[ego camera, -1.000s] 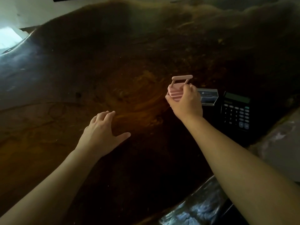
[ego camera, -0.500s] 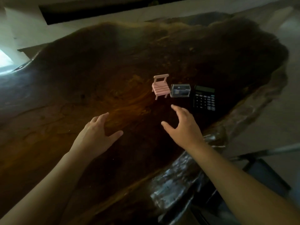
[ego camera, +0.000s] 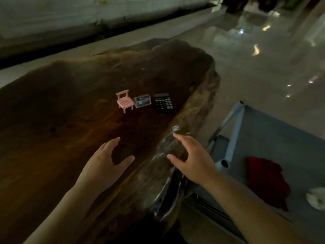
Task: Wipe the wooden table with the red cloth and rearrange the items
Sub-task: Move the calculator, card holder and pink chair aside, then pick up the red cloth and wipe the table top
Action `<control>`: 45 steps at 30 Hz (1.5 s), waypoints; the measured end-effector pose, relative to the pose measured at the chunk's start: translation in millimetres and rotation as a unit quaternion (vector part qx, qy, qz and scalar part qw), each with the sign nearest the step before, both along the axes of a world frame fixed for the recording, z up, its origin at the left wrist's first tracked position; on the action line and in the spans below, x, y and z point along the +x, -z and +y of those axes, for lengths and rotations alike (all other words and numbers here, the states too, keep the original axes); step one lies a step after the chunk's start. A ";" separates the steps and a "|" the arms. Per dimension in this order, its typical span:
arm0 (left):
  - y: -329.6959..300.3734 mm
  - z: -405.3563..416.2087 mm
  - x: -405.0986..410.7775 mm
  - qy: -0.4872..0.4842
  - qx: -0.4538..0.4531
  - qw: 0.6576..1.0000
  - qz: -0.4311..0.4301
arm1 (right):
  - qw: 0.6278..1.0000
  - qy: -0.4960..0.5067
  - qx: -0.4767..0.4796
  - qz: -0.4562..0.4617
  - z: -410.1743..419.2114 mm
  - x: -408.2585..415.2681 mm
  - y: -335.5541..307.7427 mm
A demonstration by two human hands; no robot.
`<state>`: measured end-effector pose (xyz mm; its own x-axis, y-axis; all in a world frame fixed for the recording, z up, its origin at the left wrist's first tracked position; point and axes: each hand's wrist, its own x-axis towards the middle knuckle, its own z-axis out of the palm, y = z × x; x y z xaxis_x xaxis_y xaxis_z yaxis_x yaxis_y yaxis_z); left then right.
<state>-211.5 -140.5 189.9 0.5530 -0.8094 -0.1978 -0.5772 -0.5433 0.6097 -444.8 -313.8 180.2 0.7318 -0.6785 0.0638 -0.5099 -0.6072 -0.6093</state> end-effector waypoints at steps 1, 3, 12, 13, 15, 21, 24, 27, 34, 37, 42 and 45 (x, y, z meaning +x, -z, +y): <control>-3.7 -3.5 -10.9 0.013 -0.006 1.000 0.009 | 1.000 0.012 -0.003 -0.002 4.0 -14.4 -3.5; -8.8 -13.4 -32.6 0.040 -0.018 0.999 0.026 | 0.999 0.040 -0.003 -0.010 8.5 -43.6 -9.3; -14.4 -97.8 -154.8 0.157 -0.059 0.982 0.093 | 0.980 0.198 -0.009 -0.014 -10.0 -193.3 -5.6; -14.0 -105.0 -167.6 0.159 -0.063 0.981 0.090 | 0.977 0.214 -0.014 -0.005 -13.8 -204.4 -3.2; -7.8 -127.8 -203.3 0.168 -0.064 0.980 0.084 | 0.966 0.256 -0.021 0.009 -25.9 -236.3 3.2; 21.1 -205.4 -293.0 0.206 -0.022 0.974 0.097 | 0.940 0.337 0.044 0.043 -73.5 -315.9 24.2; 40.0 -240.2 -322.6 0.218 0.011 0.971 0.099 | 0.937 0.339 0.061 0.065 -98.0 -340.2 37.1; 58.5 -269.5 -340.1 0.216 0.041 0.972 0.087 | 0.934 0.340 0.072 0.084 -122.2 -351.4 50.7; 93.2 -320.9 -381.0 0.211 0.129 0.966 0.070 | 0.907 0.378 0.150 0.106 -158.8 -362.6 83.1; 99.8 -331.1 -393.6 0.178 0.166 0.968 0.060 | 0.892 0.399 0.197 0.086 -161.8 -364.0 93.3; 95.7 -340.7 -400.9 0.122 0.200 0.968 0.091 | 0.867 0.432 0.240 0.055 -165.0 -364.3 102.6; 93.4 -346.3 -400.7 0.129 0.200 0.960 0.149 | 0.864 0.428 0.260 0.053 -170.3 -365.0 104.7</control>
<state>-612.2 -486.8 96.5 0.2156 -0.7374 -0.6401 -0.5561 -0.6315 0.5403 -809.9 -484.1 75.5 -0.0701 -0.8905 -0.4496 -0.7065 0.3625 -0.6078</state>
